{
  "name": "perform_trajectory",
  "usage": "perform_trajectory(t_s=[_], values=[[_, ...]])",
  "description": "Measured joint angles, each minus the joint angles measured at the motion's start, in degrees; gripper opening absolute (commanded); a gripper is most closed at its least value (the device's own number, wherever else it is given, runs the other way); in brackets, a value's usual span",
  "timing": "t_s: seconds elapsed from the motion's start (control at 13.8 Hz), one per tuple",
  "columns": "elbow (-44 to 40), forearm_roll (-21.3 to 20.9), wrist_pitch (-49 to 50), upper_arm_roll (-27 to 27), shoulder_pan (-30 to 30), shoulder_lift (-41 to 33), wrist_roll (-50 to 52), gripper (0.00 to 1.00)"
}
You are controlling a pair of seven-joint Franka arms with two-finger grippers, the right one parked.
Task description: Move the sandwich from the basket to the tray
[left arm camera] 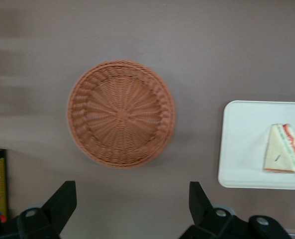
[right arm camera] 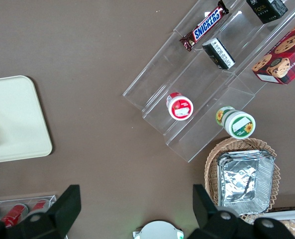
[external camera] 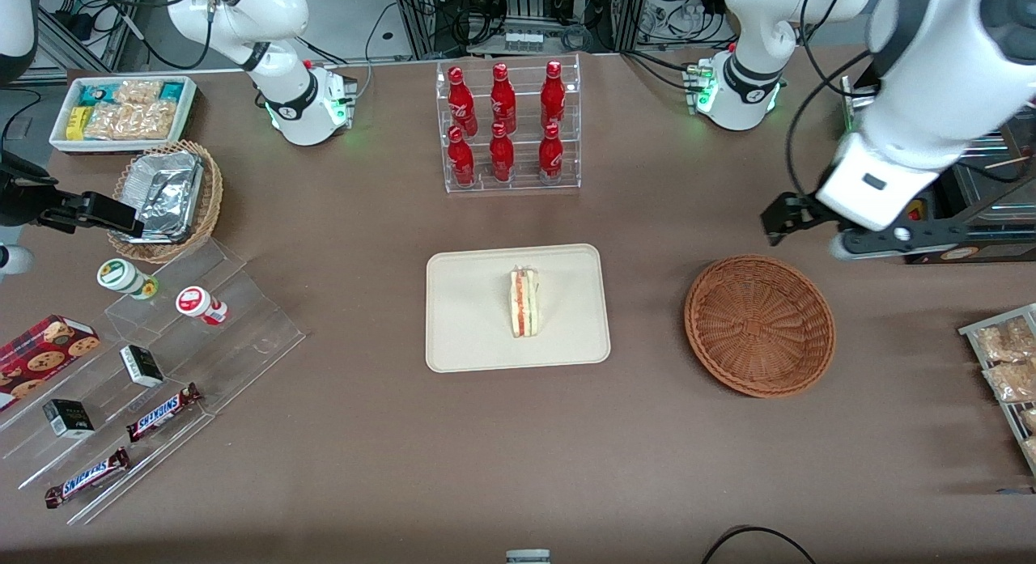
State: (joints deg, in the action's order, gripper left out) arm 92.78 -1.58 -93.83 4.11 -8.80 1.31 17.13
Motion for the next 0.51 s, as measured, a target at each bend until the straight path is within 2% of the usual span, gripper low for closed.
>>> perform_trajectory(t_s=[0.29, 0.51], values=[[0.1, 0.1, 1.1, 0.0, 5.4, -0.4, -6.3, 1.00], [0.1, 0.2, 2.2, -0.1, 6.8, -1.0, -7.4, 1.00]])
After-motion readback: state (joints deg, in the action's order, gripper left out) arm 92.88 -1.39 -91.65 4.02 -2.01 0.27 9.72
